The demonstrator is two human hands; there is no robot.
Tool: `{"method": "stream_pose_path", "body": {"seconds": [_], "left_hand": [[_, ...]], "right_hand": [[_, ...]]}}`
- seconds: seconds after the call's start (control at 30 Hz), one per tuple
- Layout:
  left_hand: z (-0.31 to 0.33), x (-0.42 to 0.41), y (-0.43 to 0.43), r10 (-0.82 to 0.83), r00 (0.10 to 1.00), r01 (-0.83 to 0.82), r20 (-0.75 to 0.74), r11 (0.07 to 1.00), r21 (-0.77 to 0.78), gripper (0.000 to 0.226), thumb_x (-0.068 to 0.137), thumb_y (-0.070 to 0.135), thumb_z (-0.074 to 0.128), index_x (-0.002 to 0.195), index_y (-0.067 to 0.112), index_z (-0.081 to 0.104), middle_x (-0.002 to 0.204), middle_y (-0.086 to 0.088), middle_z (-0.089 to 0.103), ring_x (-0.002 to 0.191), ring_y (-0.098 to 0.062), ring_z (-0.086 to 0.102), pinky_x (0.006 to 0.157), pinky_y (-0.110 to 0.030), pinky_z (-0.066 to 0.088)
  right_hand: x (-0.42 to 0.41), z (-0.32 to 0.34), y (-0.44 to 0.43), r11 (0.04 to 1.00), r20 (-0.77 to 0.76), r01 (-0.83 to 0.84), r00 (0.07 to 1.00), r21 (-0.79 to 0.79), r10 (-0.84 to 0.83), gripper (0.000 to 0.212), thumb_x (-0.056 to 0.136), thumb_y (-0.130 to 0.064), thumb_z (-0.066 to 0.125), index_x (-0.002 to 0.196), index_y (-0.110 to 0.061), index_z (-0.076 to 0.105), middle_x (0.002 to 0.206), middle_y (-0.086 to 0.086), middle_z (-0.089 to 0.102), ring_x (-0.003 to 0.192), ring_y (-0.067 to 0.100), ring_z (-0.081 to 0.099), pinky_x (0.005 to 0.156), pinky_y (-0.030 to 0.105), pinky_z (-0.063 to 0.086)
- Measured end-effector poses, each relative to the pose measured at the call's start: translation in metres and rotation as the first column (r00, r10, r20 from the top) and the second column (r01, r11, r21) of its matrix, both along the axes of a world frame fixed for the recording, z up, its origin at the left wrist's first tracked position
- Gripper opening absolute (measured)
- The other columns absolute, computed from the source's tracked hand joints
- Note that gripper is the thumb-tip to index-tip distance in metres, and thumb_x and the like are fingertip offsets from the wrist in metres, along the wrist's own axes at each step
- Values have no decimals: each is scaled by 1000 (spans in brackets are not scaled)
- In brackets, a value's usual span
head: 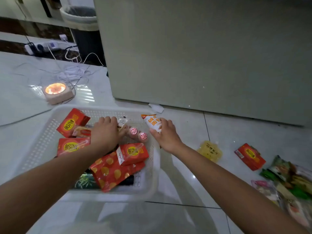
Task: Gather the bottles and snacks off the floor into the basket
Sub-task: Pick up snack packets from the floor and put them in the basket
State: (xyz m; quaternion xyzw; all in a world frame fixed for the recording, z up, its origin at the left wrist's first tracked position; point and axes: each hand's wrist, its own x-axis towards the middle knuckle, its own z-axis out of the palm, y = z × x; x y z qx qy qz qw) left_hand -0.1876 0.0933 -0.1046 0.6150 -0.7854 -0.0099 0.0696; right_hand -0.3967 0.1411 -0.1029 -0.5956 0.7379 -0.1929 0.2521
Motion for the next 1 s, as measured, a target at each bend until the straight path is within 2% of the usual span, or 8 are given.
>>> {"method": "stream_pose_path", "body": {"seconds": [0.1,0.2,0.33,0.5,0.63,0.73,0.9,1.0], "left_hand": [[-2,12,1,44,999,-44,-2,999,9,59,91,53,43,126,5,47,122,-19,53,112,-36,48,89,-44,41],[2,5,-3,29,995,-30,-95,1000,-5,63,96,47,36,145,10,27,145,-18,37,131,-35,37,101,-47,35],[-3,-33,-3,-118,988,120,-98,993,14,69,95,53,23,151,17,8,160,-8,7,147,-27,8,115,-45,19],[-26,-121,26,-430,899,435,-82,899,52,71,94,56,26,151,22,2,160,-2,-6,148,-21,-2,116,-40,10],[-47,-201,67,-612,786,618,-90,774,138,73,93,61,20,151,24,-5,159,-1,-15,147,-21,-10,118,-40,4],[-64,-250,107,-712,698,712,-78,678,181,76,92,63,22,151,24,-6,159,-1,-15,147,-23,-12,118,-40,4],[-86,-303,189,-875,477,854,-77,441,277,80,90,65,27,150,26,-11,158,-2,-19,145,-26,-17,117,-42,0],[-94,-318,232,-944,322,909,-71,287,303,81,90,64,31,150,27,-10,158,-3,-18,146,-26,-15,117,-42,0]], "right_hand": [[28,-6,2,991,-16,-97,995,95,99,70,92,-57,38,146,-17,19,142,10,27,134,29,26,106,41,28],[18,-12,17,997,18,-69,997,44,69,63,95,-54,34,146,-19,24,141,7,28,134,26,25,106,40,29],[-38,-27,56,992,35,125,991,20,-125,57,96,-50,34,145,-20,29,141,7,28,133,25,24,107,35,28],[-144,-45,157,886,-164,444,892,134,-422,61,96,-51,33,147,-18,24,149,12,25,136,31,25,109,39,27],[-208,-45,276,698,-386,708,678,111,-626,60,96,-48,34,146,-13,30,148,17,34,136,33,32,110,42,27],[-231,-46,363,525,-454,848,499,79,-738,59,96,-49,35,142,-12,36,142,19,43,132,34,38,108,45,32],[-218,-66,468,130,-373,966,208,223,-904,63,93,-58,32,148,-27,24,155,12,23,141,35,23,114,53,19],[-201,-82,500,-20,-321,946,90,324,-943,65,91,-62,33,148,-37,16,158,8,12,144,34,15,115,54,15]]}}
